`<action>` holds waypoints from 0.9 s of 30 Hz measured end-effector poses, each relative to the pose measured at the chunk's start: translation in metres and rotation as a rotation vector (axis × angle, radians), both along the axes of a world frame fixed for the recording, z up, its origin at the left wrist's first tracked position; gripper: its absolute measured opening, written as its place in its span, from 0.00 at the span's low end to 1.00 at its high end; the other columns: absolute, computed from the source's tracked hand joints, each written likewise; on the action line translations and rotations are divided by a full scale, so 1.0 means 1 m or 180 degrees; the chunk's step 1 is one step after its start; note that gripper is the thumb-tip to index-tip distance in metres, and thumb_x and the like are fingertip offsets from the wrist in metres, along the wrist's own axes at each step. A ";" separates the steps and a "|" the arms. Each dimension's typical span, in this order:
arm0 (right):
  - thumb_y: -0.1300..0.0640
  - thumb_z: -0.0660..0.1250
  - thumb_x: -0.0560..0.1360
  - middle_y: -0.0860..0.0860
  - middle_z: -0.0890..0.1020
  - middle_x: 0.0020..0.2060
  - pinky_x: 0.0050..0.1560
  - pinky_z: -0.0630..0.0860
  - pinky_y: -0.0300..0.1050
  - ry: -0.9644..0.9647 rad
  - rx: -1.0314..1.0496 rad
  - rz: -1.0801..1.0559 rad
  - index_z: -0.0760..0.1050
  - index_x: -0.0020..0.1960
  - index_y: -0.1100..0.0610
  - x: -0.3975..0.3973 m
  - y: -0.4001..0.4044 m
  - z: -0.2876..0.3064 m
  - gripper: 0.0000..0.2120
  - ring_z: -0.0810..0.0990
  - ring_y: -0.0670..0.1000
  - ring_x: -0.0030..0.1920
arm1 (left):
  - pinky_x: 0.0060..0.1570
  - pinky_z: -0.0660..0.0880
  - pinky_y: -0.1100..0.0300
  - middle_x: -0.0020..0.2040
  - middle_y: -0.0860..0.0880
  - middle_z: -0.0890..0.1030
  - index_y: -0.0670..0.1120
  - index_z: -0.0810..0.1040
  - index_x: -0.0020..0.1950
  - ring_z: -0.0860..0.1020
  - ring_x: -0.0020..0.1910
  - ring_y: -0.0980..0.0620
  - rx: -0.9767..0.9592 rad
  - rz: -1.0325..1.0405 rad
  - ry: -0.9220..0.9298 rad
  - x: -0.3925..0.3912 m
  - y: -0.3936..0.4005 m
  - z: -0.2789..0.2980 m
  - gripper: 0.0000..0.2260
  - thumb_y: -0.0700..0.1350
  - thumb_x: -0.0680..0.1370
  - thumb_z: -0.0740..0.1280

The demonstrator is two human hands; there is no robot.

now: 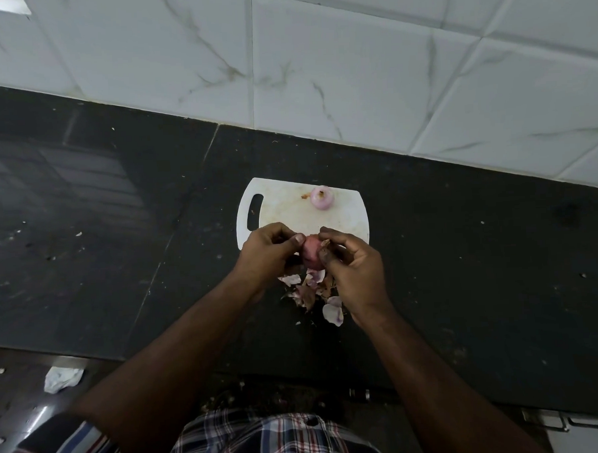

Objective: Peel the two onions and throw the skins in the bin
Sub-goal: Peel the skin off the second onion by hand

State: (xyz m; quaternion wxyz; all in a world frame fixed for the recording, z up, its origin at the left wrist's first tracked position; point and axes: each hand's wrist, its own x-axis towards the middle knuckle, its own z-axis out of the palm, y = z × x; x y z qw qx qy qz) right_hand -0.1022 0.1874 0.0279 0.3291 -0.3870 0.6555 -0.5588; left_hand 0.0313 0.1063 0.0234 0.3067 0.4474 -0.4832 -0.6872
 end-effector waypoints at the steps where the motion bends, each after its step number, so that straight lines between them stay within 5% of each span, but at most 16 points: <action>1: 0.68 0.70 0.75 0.49 0.84 0.56 0.61 0.80 0.50 0.0044 -0.0019 0.0013 0.82 0.54 0.51 0.000 0.000 0.000 0.15 0.82 0.44 0.58 | 0.38 0.83 0.52 0.40 0.39 0.81 0.37 0.77 0.45 0.83 0.36 0.44 -0.0076 0.0057 -0.0102 -0.001 -0.001 -0.002 0.06 0.38 0.80 0.68; 11: 0.69 0.69 0.76 0.52 0.85 0.55 0.57 0.81 0.60 -0.0379 -0.0229 -0.0005 0.83 0.55 0.55 -0.003 -0.002 -0.001 0.13 0.84 0.54 0.57 | 0.36 0.80 0.58 0.36 0.49 0.84 0.47 0.80 0.47 0.81 0.30 0.55 -0.0721 -0.0077 -0.1593 0.006 -0.002 -0.028 0.04 0.43 0.80 0.67; 16: 0.69 0.70 0.75 0.53 0.85 0.55 0.58 0.81 0.61 -0.0313 -0.0086 -0.0052 0.82 0.57 0.58 -0.011 -0.002 -0.008 0.13 0.84 0.53 0.57 | 0.42 0.76 0.63 0.48 0.54 0.84 0.51 0.84 0.57 0.82 0.45 0.57 -0.1050 -0.0376 -0.1812 0.010 -0.007 -0.020 0.16 0.35 0.79 0.62; 18: 0.71 0.70 0.75 0.54 0.84 0.56 0.59 0.80 0.59 -0.0220 -0.0080 -0.0080 0.81 0.57 0.61 -0.009 -0.003 -0.009 0.13 0.84 0.52 0.57 | 0.45 0.76 0.64 0.55 0.52 0.83 0.50 0.81 0.63 0.80 0.52 0.56 -0.0953 -0.0352 -0.1509 0.008 -0.008 -0.014 0.16 0.37 0.81 0.61; 22: 0.73 0.70 0.73 0.53 0.83 0.57 0.61 0.79 0.55 0.0164 -0.0186 0.0057 0.83 0.54 0.60 -0.004 -0.004 -0.010 0.14 0.81 0.52 0.60 | 0.47 0.81 0.53 0.56 0.37 0.83 0.44 0.79 0.62 0.84 0.52 0.40 0.0612 -0.0611 0.0210 0.008 0.002 -0.003 0.13 0.49 0.84 0.62; 27: 0.61 0.73 0.74 0.47 0.84 0.56 0.61 0.80 0.51 -0.0308 0.0143 0.0304 0.83 0.52 0.49 -0.001 -0.001 0.004 0.10 0.83 0.46 0.58 | 0.52 0.81 0.48 0.59 0.36 0.81 0.45 0.76 0.68 0.82 0.55 0.41 0.0795 -0.0535 0.0960 0.012 0.005 -0.007 0.19 0.43 0.77 0.69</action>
